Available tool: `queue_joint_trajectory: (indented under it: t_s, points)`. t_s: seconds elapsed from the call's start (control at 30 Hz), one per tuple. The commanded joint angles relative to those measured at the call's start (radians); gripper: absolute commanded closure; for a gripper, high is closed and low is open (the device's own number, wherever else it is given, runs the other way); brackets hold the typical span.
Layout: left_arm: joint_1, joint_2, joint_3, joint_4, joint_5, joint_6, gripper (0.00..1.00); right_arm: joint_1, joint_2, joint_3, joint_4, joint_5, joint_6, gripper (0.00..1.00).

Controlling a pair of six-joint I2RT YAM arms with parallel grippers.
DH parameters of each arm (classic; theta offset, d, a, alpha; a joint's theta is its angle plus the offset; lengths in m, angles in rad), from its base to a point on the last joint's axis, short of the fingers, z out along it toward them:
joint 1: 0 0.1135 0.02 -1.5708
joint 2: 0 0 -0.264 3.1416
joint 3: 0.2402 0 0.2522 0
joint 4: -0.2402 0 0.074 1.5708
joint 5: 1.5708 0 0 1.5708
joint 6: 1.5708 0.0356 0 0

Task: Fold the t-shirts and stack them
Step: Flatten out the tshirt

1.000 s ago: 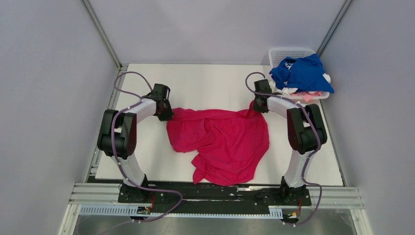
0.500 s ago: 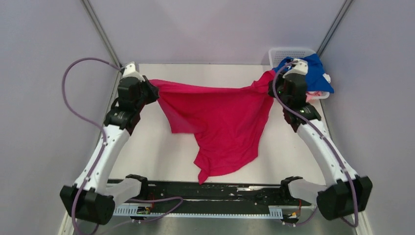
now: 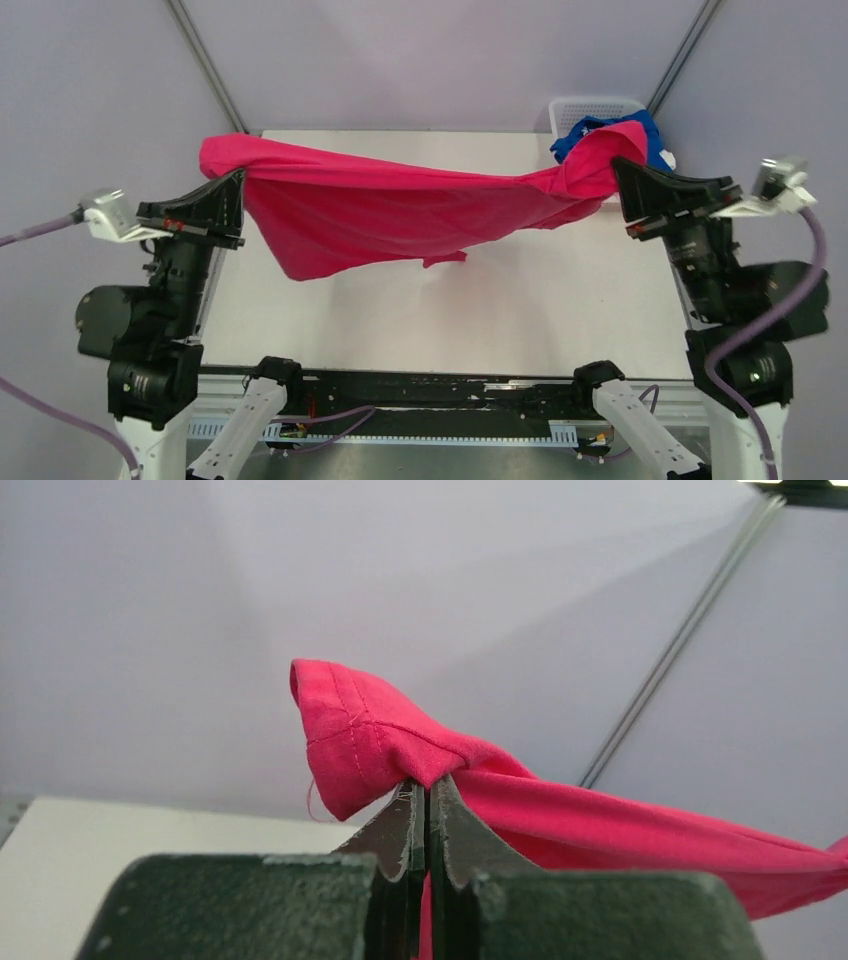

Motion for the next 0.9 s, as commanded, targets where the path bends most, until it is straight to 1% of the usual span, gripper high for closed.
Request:
queue_joint_trajectory:
  t_s: [0.0, 0.1, 0.2, 0.3, 0.37, 0.43, 0.5, 0.53, 0.57, 0.6, 0.63, 0.67, 0.7, 0.73, 0.77, 0.8, 0.83, 0.87]
  points:
    - [0.002, -0.036, 0.084, 0.024, 0.038, 0.057, 1.0, 0.0, -0.027, 0.151, -0.031, -0.162, -0.027, 1.0]
    - [0.002, -0.047, 0.119, 0.004, 0.053, 0.07, 1.0, 0.0, -0.023, 0.194, -0.049, -0.155, -0.046, 1.0]
    - [0.002, -0.038, 0.118, -0.021, 0.036, 0.077, 1.0, 0.0, -0.007, 0.202, -0.05, -0.108, -0.063, 1.0]
    - [0.002, 0.001, 0.101, -0.068, -0.008, 0.091, 1.0, 0.0, 0.034, 0.188, -0.046, -0.027, -0.08, 1.0]
    - [0.002, 0.028, 0.06, -0.095, -0.046, 0.093, 1.0, 0.0, 0.067, 0.157, -0.035, 0.041, -0.096, 1.0]
    - [0.002, 0.052, -0.018, -0.095, -0.093, 0.08, 1.0, 0.0, 0.109, 0.105, -0.001, 0.153, -0.107, 1.0]
    - [0.002, 0.085, -0.117, -0.073, -0.165, 0.055, 1.0, 0.0, 0.168, 0.045, 0.039, 0.275, -0.106, 1.0]
    - [0.002, 0.11, -0.19, -0.062, -0.224, 0.034, 1.0, 0.001, 0.206, 0.016, 0.057, 0.328, -0.106, 1.0]
    - [0.002, 0.129, -0.223, -0.045, -0.258, 0.027, 0.99, -0.001, 0.252, -0.01, 0.074, 0.373, -0.104, 1.0]
    - [0.003, 0.18, -0.285, -0.035, -0.325, 0.016, 0.98, -0.002, 0.297, -0.044, 0.092, 0.407, -0.096, 1.0]
    - [0.003, 0.213, -0.309, -0.024, -0.364, 0.007, 0.97, -0.004, 0.354, -0.076, 0.114, 0.427, -0.086, 1.0]
    - [0.003, 0.293, -0.35, -0.02, -0.444, -0.015, 0.96, -0.009, 0.413, -0.104, 0.142, 0.436, -0.072, 1.0]
    - [0.006, 0.338, -0.365, -0.003, -0.482, -0.029, 0.91, -0.016, 0.473, -0.124, 0.174, 0.439, -0.053, 1.0]
    - [0.008, 0.445, -0.383, 0.016, -0.54, -0.048, 0.89, -0.024, 0.549, -0.13, 0.2, 0.449, -0.023, 1.0]
    - [0.019, 0.499, -0.384, 0.054, -0.554, -0.053, 0.82, -0.032, 0.627, -0.12, 0.221, 0.458, 0.007, 1.0]
    - [0.027, 0.622, -0.353, 0.06, -0.543, -0.072, 0.67, -0.04, 0.711, -0.088, 0.235, 0.448, 0.022, 1.0]
    - [0.046, 0.687, -0.327, 0.063, -0.522, -0.075, 0.6, -0.045, 0.802, -0.038, 0.236, 0.437, 0.027, 0.99]
    - [0.055, 0.806, -0.255, 0.061, -0.487, -0.078, 0.33, -0.046, 0.882, 0.019, 0.232, 0.43, 0.027, 0.91]
